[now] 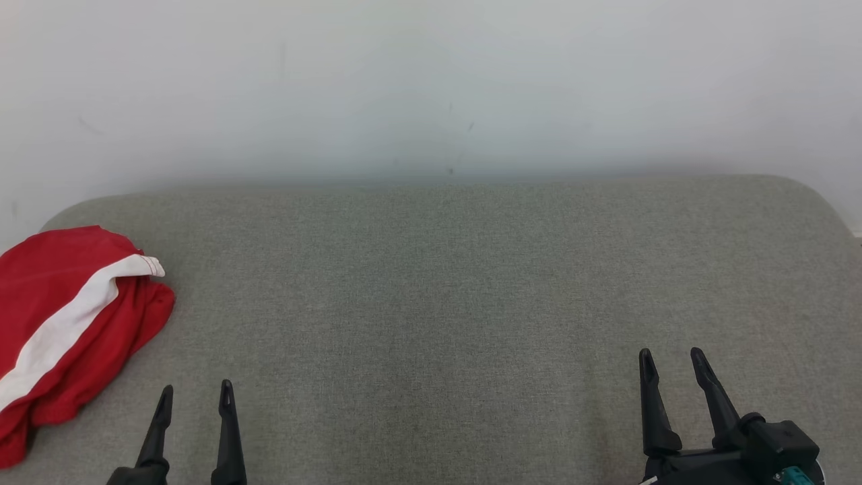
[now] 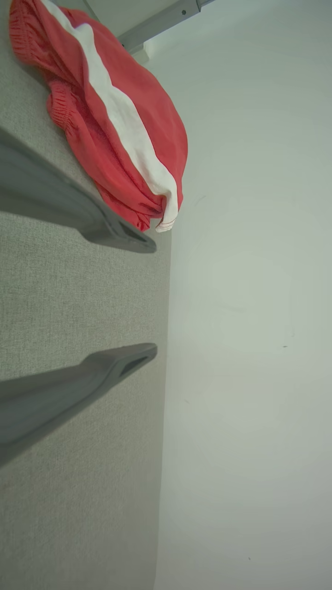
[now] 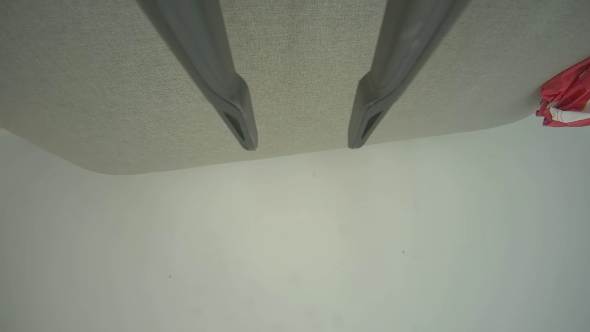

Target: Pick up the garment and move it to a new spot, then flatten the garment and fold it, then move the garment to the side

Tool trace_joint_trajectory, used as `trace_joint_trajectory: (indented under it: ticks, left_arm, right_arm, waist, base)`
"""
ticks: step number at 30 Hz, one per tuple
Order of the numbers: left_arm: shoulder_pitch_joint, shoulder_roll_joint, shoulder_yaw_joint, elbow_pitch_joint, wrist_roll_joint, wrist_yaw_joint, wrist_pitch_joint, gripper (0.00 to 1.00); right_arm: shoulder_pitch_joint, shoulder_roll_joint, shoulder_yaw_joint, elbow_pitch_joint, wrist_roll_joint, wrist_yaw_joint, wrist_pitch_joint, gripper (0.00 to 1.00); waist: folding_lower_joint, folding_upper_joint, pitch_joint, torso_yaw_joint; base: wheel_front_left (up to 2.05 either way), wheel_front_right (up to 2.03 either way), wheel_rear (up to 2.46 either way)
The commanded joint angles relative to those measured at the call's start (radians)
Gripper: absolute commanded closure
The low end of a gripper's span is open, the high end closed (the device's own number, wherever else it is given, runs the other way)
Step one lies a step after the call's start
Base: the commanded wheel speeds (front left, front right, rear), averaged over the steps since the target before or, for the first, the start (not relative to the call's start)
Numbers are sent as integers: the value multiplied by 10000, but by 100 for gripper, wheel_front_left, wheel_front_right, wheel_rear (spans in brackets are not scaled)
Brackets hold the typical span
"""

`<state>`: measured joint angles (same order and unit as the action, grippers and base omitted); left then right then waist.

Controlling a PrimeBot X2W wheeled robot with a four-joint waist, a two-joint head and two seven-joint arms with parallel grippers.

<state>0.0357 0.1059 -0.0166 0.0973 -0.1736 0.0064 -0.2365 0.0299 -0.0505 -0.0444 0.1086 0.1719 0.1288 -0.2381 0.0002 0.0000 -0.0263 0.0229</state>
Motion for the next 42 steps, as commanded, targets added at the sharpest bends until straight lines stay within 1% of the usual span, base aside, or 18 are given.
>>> trace_joint_trajectory:
  ticks: [1, 4, 8, 14, 19, 29, 42]
  left_arm:
    - [73, 14, 6, 43, 227, -108, -94, 0]
    - [44, 35, -22, 180, 395, -306, -140, 0]
    - [-15, 33, 1, 382, 586, -467, -224, 0]
    - [-78, 16, 13, 732, 915, -506, -310, 0]
    - [-169, -9, 41, 957, 896, -482, -296, 0]
    - [-231, -13, 114, 938, 765, -667, -296, 0]
    - [-219, -36, 164, 1058, 737, -730, -296, 0]
  right_arm:
    - [65, 4, -16, -14, -245, 32, -79, 0]
    - [96, 5, -27, 0, -468, 33, -127, 0]
    - [127, 5, -24, 27, -748, 34, -208, 0]
    - [159, 5, -64, 74, -1076, 34, -290, 0]
    - [116, 6, -160, 139, -1056, 34, -289, 0]
    - [58, 7, -263, 314, -1084, 34, -288, 0]
    - [21, 7, -268, 479, -1208, 34, -288, 0]
  waist:
    - [-2, 0, -18, 0]
    - [-2, 0, -53, 1]
    - [-2, 0, -85, -2]
    - [-2, 0, -115, -6]
    - [-2, 0, -143, -8]
    - [-2, 0, -175, 3]
    - [-2, 0, -179, -15]
  base:
    - [0, 0, 0]
    - [0, 0, 0]
    - [0, 0, 0]
    - [0, 0, 0]
    - [0, 0, 0]
    - [0, 0, 0]
    - [0, 0, 0]
